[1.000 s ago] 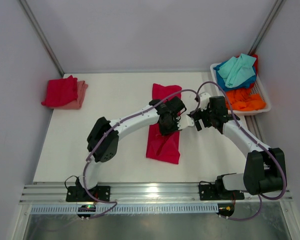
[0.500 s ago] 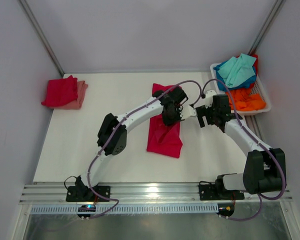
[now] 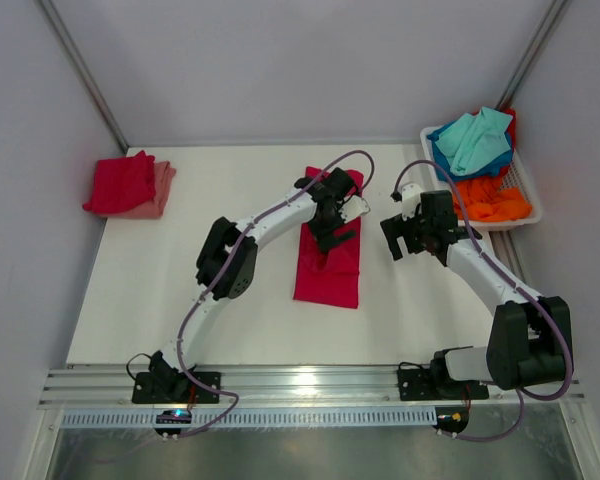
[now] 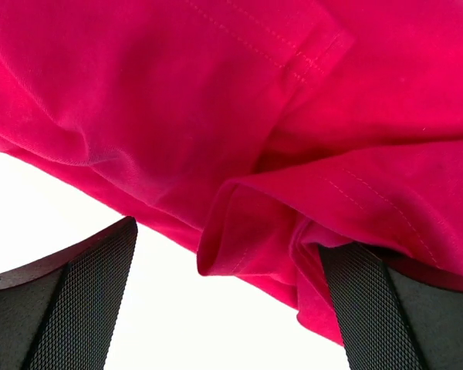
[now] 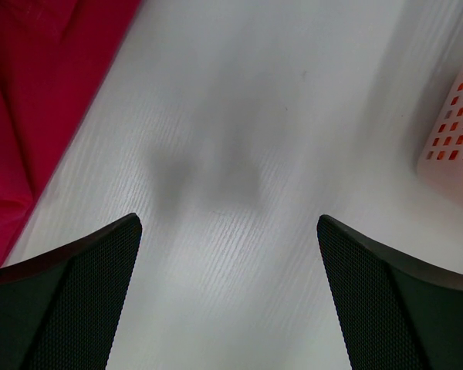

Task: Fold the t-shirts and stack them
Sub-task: Fold the folded rectangular tshirt in 1/3 of the way

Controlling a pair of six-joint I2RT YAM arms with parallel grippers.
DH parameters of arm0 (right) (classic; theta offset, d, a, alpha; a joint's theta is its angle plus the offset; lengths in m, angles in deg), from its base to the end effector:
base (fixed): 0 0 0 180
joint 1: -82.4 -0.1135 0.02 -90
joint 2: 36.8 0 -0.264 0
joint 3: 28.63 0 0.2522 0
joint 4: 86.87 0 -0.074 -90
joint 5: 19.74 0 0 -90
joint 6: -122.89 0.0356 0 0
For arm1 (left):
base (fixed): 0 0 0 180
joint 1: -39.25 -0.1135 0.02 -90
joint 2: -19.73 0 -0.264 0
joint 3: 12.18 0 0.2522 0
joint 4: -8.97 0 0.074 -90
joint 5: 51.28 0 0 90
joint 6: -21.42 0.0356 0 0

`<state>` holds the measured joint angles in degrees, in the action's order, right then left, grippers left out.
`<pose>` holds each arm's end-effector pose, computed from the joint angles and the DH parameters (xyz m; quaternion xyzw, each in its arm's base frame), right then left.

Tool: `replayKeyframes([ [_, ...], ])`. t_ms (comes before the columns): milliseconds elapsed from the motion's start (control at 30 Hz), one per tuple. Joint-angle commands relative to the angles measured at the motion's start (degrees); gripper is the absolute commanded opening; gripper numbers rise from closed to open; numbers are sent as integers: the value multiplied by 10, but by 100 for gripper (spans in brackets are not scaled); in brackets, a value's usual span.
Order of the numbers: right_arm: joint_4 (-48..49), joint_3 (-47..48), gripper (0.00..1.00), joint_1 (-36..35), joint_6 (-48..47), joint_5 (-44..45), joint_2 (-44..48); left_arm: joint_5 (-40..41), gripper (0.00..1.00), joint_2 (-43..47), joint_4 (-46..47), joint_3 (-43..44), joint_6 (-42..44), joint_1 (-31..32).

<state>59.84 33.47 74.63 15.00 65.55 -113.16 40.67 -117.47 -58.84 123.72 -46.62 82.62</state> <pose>0.2731 0.0402 0.2272 -0.2213 0.9048 0.0063 0.3637 0.3679 -0.3458 0.1848 0.5281 0.8294 -0.0172 0.1812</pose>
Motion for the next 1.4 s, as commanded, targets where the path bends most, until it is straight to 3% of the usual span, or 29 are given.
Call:
replayKeyframes([
  [0, 0, 21, 99, -1, -7, -18, 20, 7, 99, 14, 38, -1, -29, 6],
  [500, -17, 24, 99, -1, -16, -103, 20, 90, 99, 172, 100, 16, -81, -45],
  [600, -25, 30, 99, -4, -24, -129, 29, 19, 99, 203, 94, -11, -126, -79],
  [633, -30, 34, 99, -8, -25, -131, 30, -68, 99, 209, 85, -16, -137, -90],
  [800, -82, 97, 99, -59, -67, -139, 0, -314, 99, 249, 45, -72, -164, -182],
  [1033, -82, 176, 100, -88, -68, -174, -105, -442, 99, 280, 34, -172, -114, -222],
  [1167, -100, 260, 99, -110, -69, -142, -182, -507, 99, 252, 4, -147, -97, -245],
  [1300, -104, 338, 99, -111, -36, -53, -229, -442, 99, 230, -12, -91, -105, -269],
  [1333, -104, 365, 99, -112, -28, -27, -235, -359, 99, 232, -9, -86, -109, -273],
  [1367, -113, 381, 99, -112, -24, -6, -242, -326, 99, 237, -1, -92, -111, -273],
])
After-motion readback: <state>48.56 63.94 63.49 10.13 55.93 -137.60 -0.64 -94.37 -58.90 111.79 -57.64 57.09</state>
